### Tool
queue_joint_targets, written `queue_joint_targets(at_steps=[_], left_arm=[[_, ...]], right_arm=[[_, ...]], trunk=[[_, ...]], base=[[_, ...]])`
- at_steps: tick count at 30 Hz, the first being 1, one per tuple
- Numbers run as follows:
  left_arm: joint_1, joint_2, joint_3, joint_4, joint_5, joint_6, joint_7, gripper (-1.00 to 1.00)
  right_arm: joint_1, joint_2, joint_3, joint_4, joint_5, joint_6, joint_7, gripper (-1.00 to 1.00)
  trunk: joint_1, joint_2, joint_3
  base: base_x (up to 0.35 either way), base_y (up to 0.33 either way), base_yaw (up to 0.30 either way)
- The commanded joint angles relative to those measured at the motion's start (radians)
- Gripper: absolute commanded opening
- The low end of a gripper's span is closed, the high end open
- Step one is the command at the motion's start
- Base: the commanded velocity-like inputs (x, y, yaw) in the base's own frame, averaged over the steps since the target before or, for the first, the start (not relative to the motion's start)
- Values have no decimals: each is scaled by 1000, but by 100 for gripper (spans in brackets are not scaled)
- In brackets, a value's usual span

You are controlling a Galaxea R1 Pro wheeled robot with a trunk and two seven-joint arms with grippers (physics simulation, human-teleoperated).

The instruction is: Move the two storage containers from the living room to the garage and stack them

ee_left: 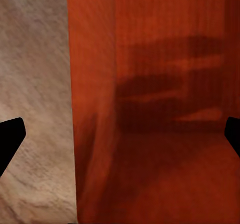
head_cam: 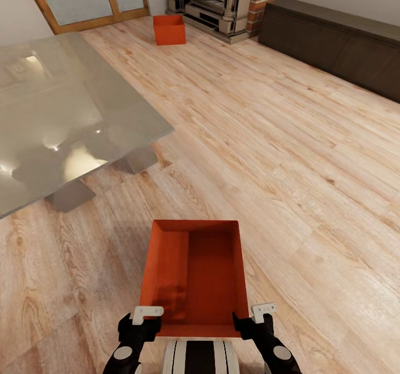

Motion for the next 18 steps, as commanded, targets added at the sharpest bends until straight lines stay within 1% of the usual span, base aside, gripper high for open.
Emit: queue_joint_targets(at_steps=[1, 16, 18], left_arm=[[0, 0, -2, -1, -5, 7, 4, 100], [0, 1, 4, -2, -7, 0, 13, 100], [0, 1, 5, -2, -7, 1, 13, 100]], right_arm=[[0, 0, -1, -2, 9, 6, 3, 100], [0, 0, -1, -2, 9, 6, 3, 100], [0, 0, -1, -2, 9, 6, 3, 100]], trunk=[[0, 0, -1], [0, 0, -1], [8, -14, -7]], base=[[0, 0, 0], [0, 0, 0], [0, 0, 0]])
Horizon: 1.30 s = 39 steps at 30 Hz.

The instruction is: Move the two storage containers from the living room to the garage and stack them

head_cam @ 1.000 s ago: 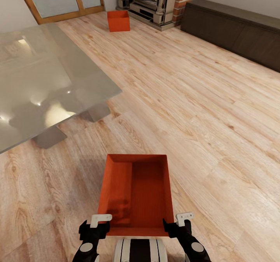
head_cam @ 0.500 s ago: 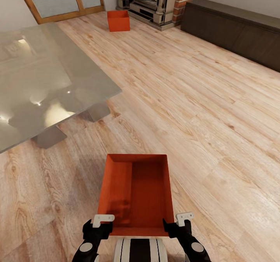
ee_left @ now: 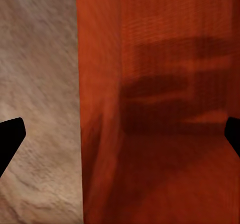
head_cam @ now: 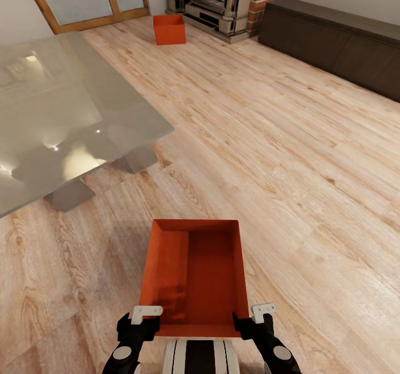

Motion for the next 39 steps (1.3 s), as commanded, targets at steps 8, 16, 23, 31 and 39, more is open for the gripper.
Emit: queue_joint_targets(at_steps=[8, 16, 23, 31, 39], left_arm=[[0, 1, -1, -2, -5, 7, 4, 100], [-1, 1, -1, -3, -5, 7, 5, 100], [-1, 1, -1, -3, -5, 5, 6, 100], [0, 1, 29, -3, -5, 5, 3, 100], [-1, 1, 37, -3, -5, 5, -3, 100]], right_arm=[[0, 0, -1, -2, 9, 6, 3, 100], [0, 0, -1, -2, 9, 6, 3, 100], [0, 0, -1, -2, 9, 6, 3, 100], [1, 0, -1, -2, 10, 5, 3, 100], [0, 0, -1, -2, 12, 4, 3, 100]], trunk=[[0, 0, -1], [0, 0, -1], [0, 0, -1], [4, -7, -4], [4, -7, -4]], base=[[0, 0, 0], [0, 0, 0], [0, 0, 0], [0, 0, 0], [0, 0, 0]])
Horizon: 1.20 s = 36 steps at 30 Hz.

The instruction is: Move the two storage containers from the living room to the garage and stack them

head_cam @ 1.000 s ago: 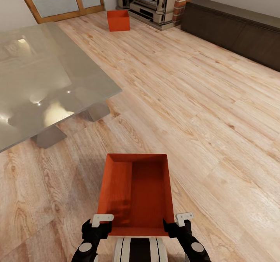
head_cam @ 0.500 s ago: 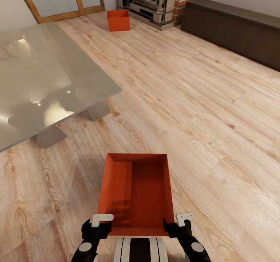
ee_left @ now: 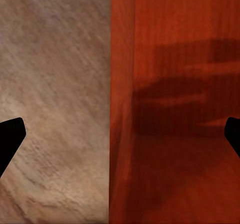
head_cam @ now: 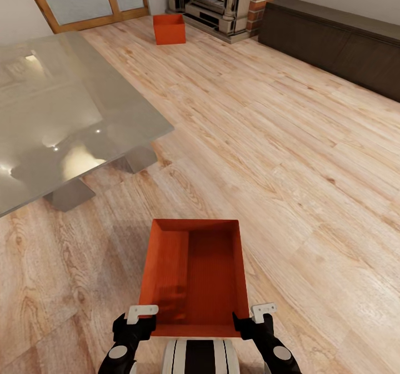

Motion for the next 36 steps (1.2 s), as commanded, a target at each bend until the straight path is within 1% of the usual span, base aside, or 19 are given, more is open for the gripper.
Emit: queue_joint_targets(at_steps=[1, 18, 19, 36], left_arm=[[0, 0, -2, -1, -5, 6, 5, 100], [0, -1, -2, 0, -5, 7, 3, 100], [0, -1, -2, 0, -5, 7, 3, -100], [0, -1, -2, -1, -5, 5, 2, -100]], right_arm=[[0, 0, -1, -2, 10, 6, 2, 100], [0, 0, -1, -2, 10, 6, 3, 100], [0, 0, -1, -2, 10, 6, 3, -100], [0, 0, -1, -2, 10, 6, 3, -100]], trunk=[[0, 0, -1], [0, 0, -1], [0, 0, -1], [0, 0, -1]], base=[[0, 0, 0], [0, 0, 0], [0, 0, 0], [0, 0, 0]])
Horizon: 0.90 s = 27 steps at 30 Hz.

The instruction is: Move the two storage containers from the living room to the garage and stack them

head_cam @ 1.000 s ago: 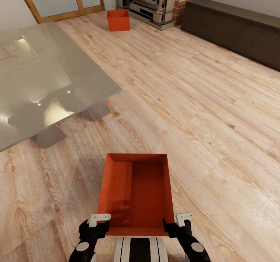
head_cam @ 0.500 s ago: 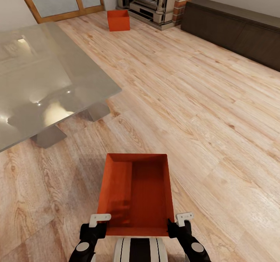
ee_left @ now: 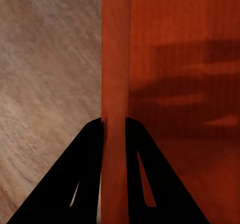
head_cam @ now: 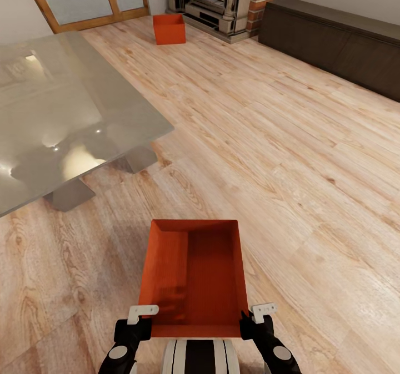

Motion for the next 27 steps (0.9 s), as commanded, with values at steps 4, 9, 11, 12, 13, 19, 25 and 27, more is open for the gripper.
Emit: queue_joint_targets(at_steps=[4, 9, 11, 12, 13, 19, 25, 27], left_arm=[[0, 0, -1, -2, -11, 7, 6, -100], [0, 0, -1, -2, -11, 6, 6, -100], [0, 0, -1, -2, -11, 7, 6, -100], [0, 0, -1, -2, -11, 7, 6, -100], [0, 0, -1, -2, -11, 7, 6, -100], [0, 0, -1, -2, -11, 7, 6, -100], [0, 0, -1, -2, -11, 7, 6, -100], [0, 0, -1, -2, -11, 7, 6, -100]], right_arm=[[0, 0, 0, -2, 7, 6, 2, -100], [-1, 0, 0, -2, 7, 6, 2, -100], [0, 0, 0, -2, 7, 6, 2, -100], [0, 0, 0, -2, 7, 6, 2, -100], [0, 0, 0, -2, 7, 6, 2, -100], [0, 0, 0, -2, 7, 6, 2, -100], [0, 0, 0, -2, 7, 7, 4, -100], [0, 0, 0, -2, 7, 7, 4, -100]], trunk=[[0, 0, -1], [0, 0, -1], [0, 0, -1], [0, 0, -1], [0, 0, -1], [0, 0, -1], [0, 0, -1], [0, 0, -1]], base=[[0, 0, 0], [0, 0, 0], [0, 0, 0], [0, 0, 0], [0, 0, 0], [0, 0, 0], [0, 0, 0], [0, 0, 0]])
